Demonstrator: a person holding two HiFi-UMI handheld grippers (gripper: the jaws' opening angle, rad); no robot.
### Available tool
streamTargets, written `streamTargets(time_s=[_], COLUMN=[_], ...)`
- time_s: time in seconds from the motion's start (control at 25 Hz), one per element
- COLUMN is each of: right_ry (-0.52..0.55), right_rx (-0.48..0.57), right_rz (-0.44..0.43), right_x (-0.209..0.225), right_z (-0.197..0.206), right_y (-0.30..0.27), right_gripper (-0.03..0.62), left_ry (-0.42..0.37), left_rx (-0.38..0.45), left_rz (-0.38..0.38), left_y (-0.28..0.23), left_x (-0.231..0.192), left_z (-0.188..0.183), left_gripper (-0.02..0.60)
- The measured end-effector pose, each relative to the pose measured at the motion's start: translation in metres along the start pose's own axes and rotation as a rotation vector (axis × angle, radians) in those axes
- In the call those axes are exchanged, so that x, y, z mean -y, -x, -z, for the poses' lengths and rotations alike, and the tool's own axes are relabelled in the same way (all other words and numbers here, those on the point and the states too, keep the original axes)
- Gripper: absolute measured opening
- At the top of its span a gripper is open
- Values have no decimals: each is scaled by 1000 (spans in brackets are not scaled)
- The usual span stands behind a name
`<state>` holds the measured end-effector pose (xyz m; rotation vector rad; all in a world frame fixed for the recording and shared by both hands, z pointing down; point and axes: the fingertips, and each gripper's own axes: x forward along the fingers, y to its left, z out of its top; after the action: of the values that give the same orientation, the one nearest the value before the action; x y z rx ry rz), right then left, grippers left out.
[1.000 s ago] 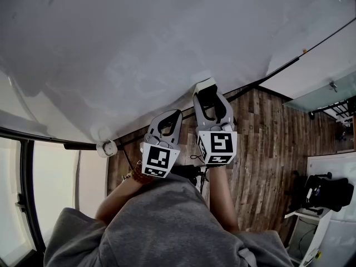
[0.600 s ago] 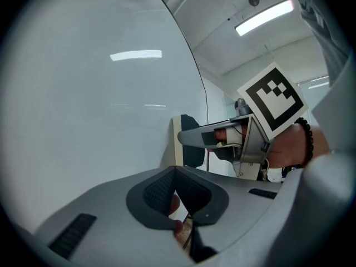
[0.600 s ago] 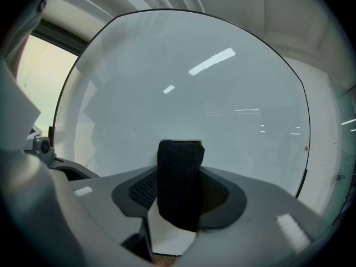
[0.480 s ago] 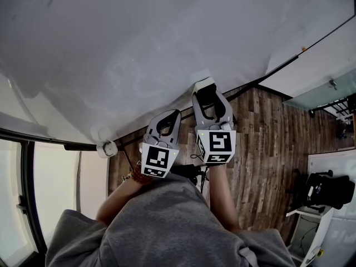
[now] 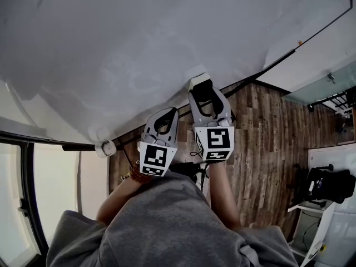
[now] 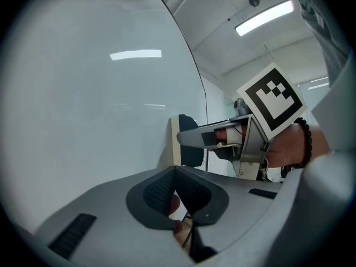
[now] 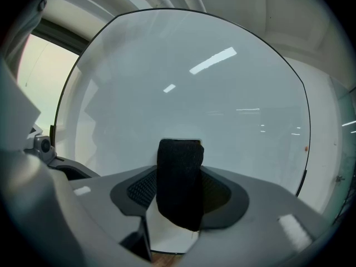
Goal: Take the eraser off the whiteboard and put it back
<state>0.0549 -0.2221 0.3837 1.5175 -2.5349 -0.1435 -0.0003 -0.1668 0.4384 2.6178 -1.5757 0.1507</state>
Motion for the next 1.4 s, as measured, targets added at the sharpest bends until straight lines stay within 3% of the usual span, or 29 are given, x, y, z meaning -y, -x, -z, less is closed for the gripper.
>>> streamTargets(time_s=[1.4], right_ry=[-13], right_rx=[-3], right_rz=[16], right_x=[0], right_z=[2], right_y=[9], right_gripper=[236], left_ry=[-6], left_rx=[-9], left_rz=[18], left_y=[4], left_x=[6], left_z=[2], left_gripper=[6])
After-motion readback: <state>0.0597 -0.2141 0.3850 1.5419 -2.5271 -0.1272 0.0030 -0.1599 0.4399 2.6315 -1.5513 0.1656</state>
